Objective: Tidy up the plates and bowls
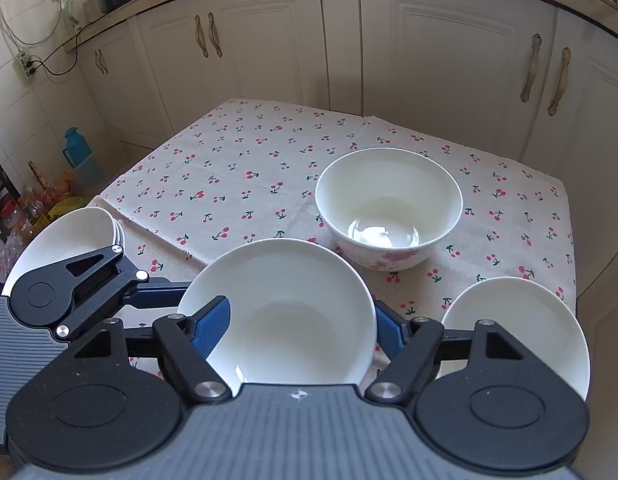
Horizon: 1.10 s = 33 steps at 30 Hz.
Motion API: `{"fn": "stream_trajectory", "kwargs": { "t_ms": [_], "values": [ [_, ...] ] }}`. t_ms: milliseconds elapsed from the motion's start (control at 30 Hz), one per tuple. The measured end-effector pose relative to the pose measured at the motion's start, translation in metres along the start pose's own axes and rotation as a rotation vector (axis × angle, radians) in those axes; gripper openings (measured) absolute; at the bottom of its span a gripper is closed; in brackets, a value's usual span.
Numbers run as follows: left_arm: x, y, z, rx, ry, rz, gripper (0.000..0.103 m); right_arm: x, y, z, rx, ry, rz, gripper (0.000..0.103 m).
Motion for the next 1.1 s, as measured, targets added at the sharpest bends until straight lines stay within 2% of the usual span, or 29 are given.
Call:
{"fn": "stream_trajectory", "kwargs": {
  "t_ms": [300,733,1100],
  "values": [
    [0.03,-0.005,-0.007,-0.034,-0.031,0.008,0.089,0.023,-0.013,0.02,-0.022,-0.014,0.008,0.081],
    [0.079,-0.034,-0.02,-0.074,-0.076,0.007,0.089,0.054,-0.049,0.067,-0.028,-0.029,-0.001,0.081],
    [0.09,-0.057,-0.041,-0.119,-0.139,0.03,0.089,0.066,-0.087,0.081,-0.096,-0.042,0.016,0.085]
  ]
}}
Point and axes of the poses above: each gripper's, at about its wrist camera, not at the fingertips, and x roughly against the way its jaws point, z to its left, y to its top, the point moved 9 cm from there along -x, roughly the way its jaws point, and after that the axes turned 7 degrees about z, right-handed, at the moved point
